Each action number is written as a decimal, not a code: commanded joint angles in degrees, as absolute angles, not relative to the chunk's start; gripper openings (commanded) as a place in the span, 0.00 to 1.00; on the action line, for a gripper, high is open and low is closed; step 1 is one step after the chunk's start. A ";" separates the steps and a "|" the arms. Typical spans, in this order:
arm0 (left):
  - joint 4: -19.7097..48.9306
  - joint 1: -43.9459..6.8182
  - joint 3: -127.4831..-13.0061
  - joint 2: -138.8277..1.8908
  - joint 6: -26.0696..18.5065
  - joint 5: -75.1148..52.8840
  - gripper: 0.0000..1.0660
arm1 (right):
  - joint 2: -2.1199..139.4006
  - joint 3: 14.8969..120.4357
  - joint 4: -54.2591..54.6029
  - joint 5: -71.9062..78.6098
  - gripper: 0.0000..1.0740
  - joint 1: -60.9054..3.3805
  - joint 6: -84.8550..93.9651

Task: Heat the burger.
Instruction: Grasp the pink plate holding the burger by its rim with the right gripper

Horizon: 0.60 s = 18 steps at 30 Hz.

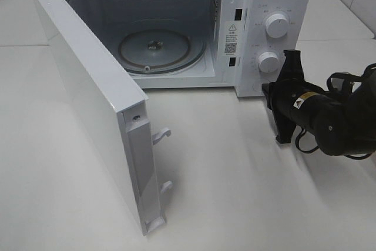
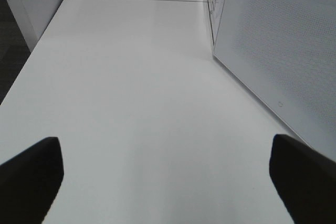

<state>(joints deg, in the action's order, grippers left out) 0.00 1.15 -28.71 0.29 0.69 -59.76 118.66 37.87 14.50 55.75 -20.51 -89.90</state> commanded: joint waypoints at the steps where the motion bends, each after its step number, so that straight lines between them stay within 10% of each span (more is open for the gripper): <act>1: 0.52 1.15 -28.59 1.20 0.86 -59.30 0.96 | 116.77 35.41 14.21 56.21 0.00 -20.68 -89.73; 18: 0.52 1.15 -28.59 1.20 0.86 -59.30 0.96 | 103.48 26.81 14.15 45.44 0.00 -20.63 -66.35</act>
<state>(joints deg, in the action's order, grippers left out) 0.00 1.15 -28.71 0.29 0.69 -59.76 104.62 26.87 14.50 46.12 -20.51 -68.64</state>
